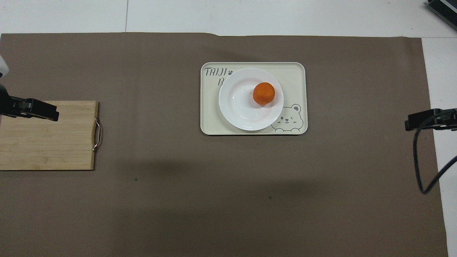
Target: Place orange and plate with both arms
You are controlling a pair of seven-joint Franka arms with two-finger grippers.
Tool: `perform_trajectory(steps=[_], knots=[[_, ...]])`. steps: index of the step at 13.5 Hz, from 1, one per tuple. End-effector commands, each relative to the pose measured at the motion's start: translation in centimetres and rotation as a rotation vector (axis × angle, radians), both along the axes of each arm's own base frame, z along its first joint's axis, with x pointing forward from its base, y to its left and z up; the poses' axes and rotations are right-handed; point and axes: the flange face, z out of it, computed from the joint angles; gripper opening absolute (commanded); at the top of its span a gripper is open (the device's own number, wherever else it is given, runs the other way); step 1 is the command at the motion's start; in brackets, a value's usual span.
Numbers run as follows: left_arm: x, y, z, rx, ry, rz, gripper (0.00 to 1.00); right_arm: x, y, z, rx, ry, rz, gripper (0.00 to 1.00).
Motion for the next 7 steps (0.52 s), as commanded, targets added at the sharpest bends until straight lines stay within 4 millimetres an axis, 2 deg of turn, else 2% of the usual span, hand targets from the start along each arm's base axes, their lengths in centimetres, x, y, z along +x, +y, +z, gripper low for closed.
perform_trajectory(steps=[1, 7], knots=[[0.04, 0.2, 0.21, 0.019, 0.012, -0.01, 1.0, -0.11, -0.12, -0.13, 0.023, -0.013, 0.014, 1.0], [0.04, 0.2, 0.21, 0.019, 0.012, -0.01, 1.0, -0.2, 0.0, -0.04, 0.02, -0.015, 0.021, 1.0]])
